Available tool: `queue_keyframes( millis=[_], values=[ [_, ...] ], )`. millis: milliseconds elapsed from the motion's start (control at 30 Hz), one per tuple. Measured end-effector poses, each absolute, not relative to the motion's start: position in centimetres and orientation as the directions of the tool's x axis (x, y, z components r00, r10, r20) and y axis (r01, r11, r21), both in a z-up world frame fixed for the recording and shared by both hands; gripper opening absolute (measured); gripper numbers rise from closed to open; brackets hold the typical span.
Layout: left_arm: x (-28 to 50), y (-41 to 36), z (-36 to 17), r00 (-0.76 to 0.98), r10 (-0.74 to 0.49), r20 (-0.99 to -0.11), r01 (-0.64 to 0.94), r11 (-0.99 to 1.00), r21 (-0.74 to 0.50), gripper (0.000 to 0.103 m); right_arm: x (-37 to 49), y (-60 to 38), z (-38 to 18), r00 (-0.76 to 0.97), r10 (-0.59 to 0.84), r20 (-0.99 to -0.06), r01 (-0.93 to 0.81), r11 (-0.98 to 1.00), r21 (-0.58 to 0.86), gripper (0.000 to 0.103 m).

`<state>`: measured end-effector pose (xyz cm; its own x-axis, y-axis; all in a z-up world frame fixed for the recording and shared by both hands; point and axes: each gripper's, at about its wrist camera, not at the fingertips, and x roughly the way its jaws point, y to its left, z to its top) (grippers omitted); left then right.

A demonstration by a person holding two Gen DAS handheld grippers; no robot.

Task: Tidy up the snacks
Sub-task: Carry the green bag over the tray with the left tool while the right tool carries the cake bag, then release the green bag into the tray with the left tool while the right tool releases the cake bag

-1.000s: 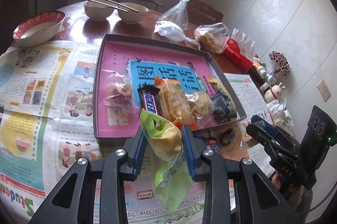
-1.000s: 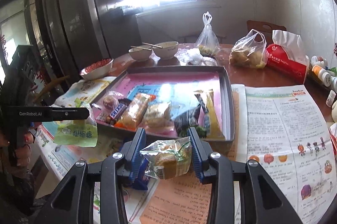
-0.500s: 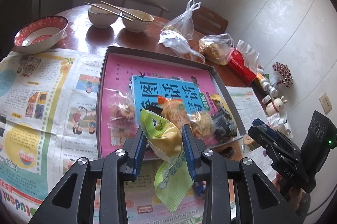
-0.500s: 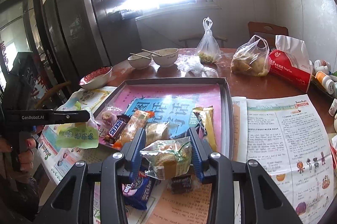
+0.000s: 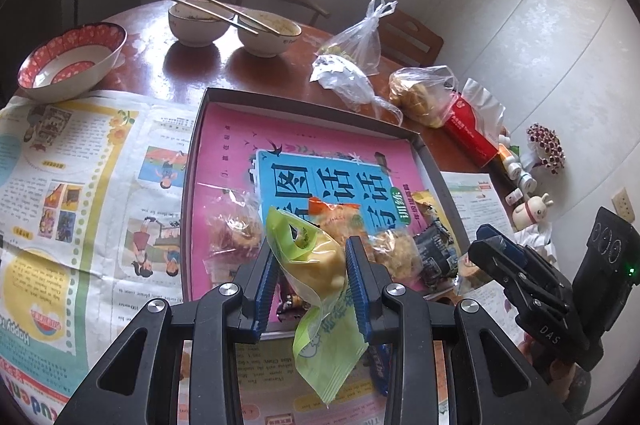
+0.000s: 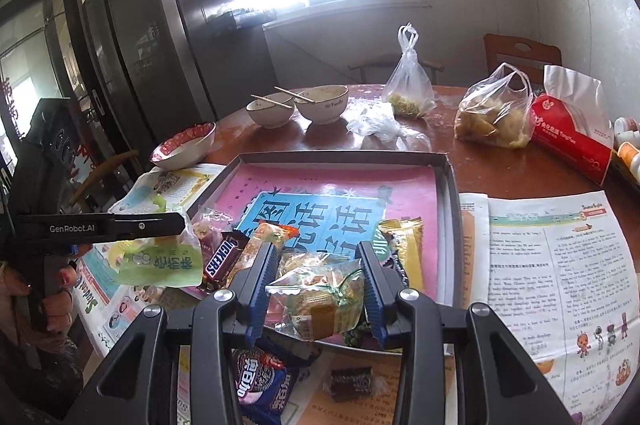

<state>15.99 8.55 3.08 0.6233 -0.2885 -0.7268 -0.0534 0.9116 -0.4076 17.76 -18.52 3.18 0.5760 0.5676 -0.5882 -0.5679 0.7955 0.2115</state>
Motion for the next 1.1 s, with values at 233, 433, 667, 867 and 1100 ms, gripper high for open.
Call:
queue_keyframes(
  millis=[233,433,667,867,1100],
  values=[
    [17.0,8.3,2.3,0.604,-0.294,-0.741,-0.052,0.913,-0.405,0.034,18.6,-18.0,2.6,0.561,0.567,-0.604,-0.566,0.794,0.22,0.041],
    [17.8,7.9,2.0,0.594,-0.292,-0.75,-0.045,0.919,-0.393,0.034,19.2,-17.4,2.4,0.548,0.57,-0.612,-0.577,0.788,0.216,0.041],
    [18.6,7.7,1.7,0.582,-0.289,-0.76,-0.045,0.922,-0.385,0.034,20.0,-16.7,2.0,0.533,0.571,-0.625,-0.587,0.781,0.212,0.041],
    [19.3,7.4,1.3,0.572,-0.292,-0.767,-0.043,0.923,-0.383,0.034,20.6,-16.5,1.6,0.523,0.567,-0.636,-0.584,0.782,0.217,0.041],
    [19.8,7.4,0.8,0.564,-0.293,-0.772,-0.045,0.922,-0.383,0.034,21.0,-16.2,1.3,0.518,0.564,-0.643,-0.579,0.785,0.221,0.041]
  ],
)
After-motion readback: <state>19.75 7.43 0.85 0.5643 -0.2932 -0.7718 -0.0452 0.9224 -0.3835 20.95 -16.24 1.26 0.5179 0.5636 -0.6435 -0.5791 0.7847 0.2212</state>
